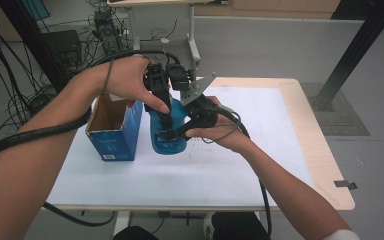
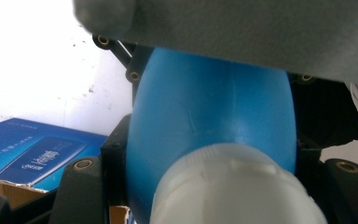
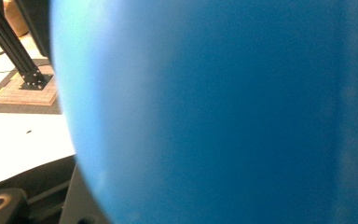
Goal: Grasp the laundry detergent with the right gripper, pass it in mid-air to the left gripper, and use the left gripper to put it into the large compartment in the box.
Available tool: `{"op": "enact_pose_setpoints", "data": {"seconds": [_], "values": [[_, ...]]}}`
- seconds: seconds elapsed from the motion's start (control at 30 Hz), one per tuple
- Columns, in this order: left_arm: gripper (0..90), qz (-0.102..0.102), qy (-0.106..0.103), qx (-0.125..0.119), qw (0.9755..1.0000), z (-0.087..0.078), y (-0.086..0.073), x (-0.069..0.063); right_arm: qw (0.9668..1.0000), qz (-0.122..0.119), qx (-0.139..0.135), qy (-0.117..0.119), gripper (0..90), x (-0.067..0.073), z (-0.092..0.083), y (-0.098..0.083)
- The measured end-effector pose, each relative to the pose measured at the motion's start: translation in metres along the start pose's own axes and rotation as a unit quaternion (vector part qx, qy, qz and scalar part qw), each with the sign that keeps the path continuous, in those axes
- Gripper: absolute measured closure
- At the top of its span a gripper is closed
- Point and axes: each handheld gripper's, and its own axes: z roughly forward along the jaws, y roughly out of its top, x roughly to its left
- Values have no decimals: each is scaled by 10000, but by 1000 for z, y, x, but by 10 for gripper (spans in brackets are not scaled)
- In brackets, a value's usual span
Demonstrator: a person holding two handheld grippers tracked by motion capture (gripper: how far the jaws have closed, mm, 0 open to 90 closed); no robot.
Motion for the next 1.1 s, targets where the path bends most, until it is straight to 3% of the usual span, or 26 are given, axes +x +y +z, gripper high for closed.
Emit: {"op": "enact_pose_setpoints", "data": {"seconds": [1.1], "values": [[372, -55, -29, -16, 10000, 2, 0, 2, 10000, 23, -1, 20, 427, -2, 1, -2]]}}
